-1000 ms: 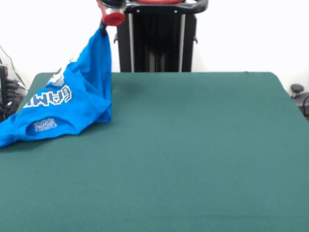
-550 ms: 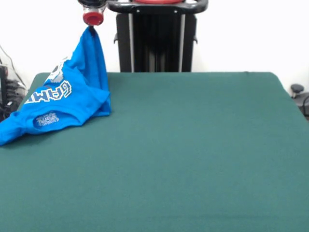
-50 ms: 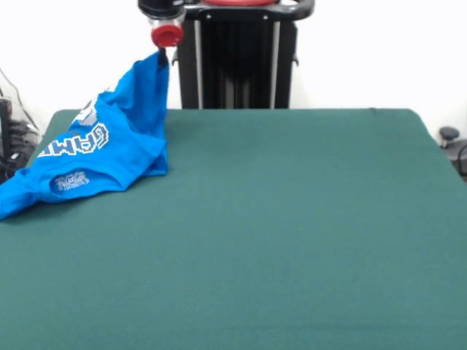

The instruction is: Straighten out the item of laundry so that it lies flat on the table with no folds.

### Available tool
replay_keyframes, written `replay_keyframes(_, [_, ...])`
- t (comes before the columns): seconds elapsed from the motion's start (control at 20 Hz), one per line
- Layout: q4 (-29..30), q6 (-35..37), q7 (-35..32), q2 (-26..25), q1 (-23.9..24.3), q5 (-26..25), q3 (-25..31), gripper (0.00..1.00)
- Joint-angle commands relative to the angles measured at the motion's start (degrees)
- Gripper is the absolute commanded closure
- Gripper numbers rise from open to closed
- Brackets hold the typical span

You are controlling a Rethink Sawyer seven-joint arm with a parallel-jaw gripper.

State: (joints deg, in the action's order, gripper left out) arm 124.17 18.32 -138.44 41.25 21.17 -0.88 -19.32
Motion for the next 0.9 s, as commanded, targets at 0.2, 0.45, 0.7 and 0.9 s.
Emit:
replay_keyframes(0.2, [4.0,6.1,-6.5,0.1,-3.4,5.9,12.7,1.00])
replay_keyframes(0.45, [2.9,3.8,-3.0,-1.4,-0.3,3.1,12.5,0.00])
replay_keyframes(0.7, [2.4,9.4,-3.4,2.4,0.7,4.5,11.4,0.00])
replay_keyframes(0.9, [0.9,10.0,-3.2,4.9,1.8,4.7,11.1,0.00])
